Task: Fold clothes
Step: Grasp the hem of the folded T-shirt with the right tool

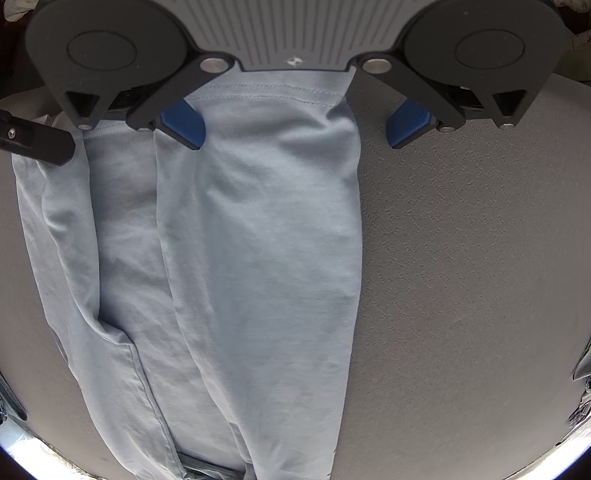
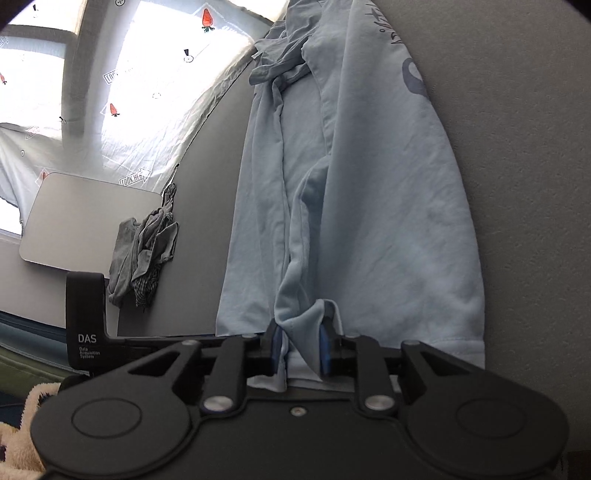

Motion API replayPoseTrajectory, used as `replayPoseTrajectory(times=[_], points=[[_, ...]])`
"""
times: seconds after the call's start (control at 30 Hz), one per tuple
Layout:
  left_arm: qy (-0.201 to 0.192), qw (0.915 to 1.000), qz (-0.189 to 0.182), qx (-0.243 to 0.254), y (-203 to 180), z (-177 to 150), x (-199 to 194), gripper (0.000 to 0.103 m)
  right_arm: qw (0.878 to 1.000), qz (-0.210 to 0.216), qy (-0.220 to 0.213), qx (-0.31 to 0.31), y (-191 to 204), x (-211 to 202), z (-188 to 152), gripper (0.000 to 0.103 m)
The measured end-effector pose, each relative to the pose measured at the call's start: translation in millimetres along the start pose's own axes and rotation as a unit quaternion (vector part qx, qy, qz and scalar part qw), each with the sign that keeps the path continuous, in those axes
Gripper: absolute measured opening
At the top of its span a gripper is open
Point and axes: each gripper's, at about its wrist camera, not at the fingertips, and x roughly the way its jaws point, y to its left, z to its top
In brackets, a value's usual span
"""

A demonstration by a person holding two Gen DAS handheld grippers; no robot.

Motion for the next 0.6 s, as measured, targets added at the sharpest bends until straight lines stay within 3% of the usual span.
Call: replayPoseTrajectory(times=[0.13,0.23,0.3,0.37,0.47,0.6], points=[[0.001,1.0000,-0.001,0.001,3,-2,-2,0.103,0.999,0.040,-0.007,-0.006,10,-6,3,0.032],[0.004,1.0000,-0.001,0.002,5,-3,-4,0.103,0.997,0.068,-0.013,-0.026,23,-9,5,0.032],[0.005,1.0000,-0.002,0.003,7,-4,-5,0.103,0.996,0.081,-0.034,-0.034,29,-14,9,0.029],[0.007,1.0000,-0.003,0.006,9,-5,-6,0.103,0.994,0.088,-0.062,-0.032,30,-21,13,0.015],[0.007,0.9999,-0.004,0.011,12,-7,-8,0.103,0.993,0.032,-0.116,-0.017,27,-28,25,0.008],[0.008,0.9998,-0.005,0.015,17,-9,-11,0.103,0.992,-0.048,-0.112,-0.023,24,-10,47,0.010]])
